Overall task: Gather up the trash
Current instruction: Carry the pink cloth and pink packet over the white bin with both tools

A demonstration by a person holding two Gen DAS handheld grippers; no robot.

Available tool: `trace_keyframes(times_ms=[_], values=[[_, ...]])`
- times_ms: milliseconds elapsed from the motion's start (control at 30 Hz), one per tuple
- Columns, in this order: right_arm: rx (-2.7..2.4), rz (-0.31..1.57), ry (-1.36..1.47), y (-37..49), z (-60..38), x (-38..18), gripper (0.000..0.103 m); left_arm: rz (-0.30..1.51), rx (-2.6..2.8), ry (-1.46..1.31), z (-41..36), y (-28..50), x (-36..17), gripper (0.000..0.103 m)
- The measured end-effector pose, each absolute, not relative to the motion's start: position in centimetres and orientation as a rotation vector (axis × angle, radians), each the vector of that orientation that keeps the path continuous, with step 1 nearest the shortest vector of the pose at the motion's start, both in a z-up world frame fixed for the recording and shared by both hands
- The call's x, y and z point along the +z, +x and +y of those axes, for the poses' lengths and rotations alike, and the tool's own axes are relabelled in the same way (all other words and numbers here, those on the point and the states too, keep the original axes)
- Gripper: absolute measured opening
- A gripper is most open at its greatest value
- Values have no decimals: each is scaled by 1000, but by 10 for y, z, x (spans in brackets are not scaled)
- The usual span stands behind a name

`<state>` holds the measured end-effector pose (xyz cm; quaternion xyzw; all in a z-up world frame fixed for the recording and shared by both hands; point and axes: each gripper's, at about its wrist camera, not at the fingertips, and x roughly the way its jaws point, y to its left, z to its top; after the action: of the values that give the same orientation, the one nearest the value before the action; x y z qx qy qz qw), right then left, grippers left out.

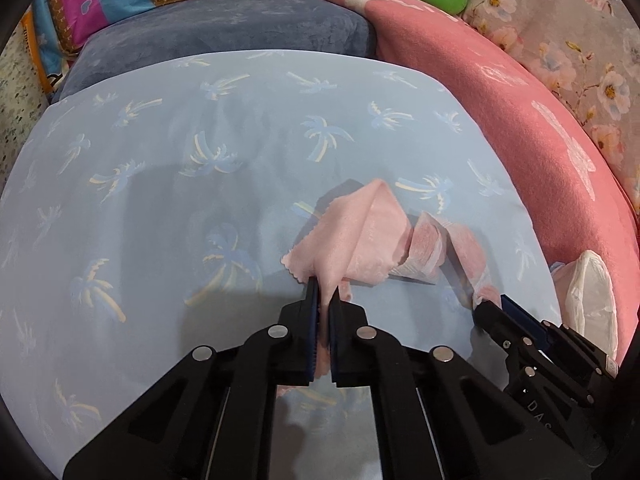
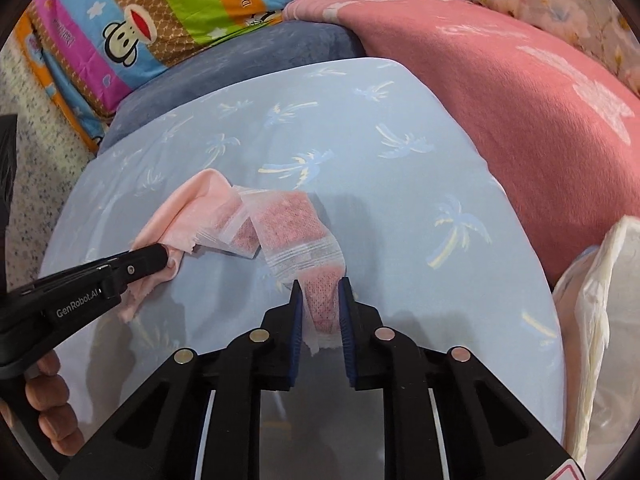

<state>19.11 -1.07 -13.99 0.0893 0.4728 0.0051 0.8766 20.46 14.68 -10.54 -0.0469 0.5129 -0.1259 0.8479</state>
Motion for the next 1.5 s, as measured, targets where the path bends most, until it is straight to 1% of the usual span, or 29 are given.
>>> trace_keyframes(times_ms=[200,533,933,1133,1500], values=[[9,934,227,167,-20,-115,13,1044,-287,-92,137,190,-87,4],[14,786,260,127,-39,-46,13,945,-363,-60,107,161,-42,4],[-26,622,324,67,-93,16,13,821,-491,1,52,122,7,4],[-79,565,351,41,-126,31,13,798,-551,34,21,107,15,4],[-190,516,406,3,-191,36,13,790,-655,103,-37,85,19,4]])
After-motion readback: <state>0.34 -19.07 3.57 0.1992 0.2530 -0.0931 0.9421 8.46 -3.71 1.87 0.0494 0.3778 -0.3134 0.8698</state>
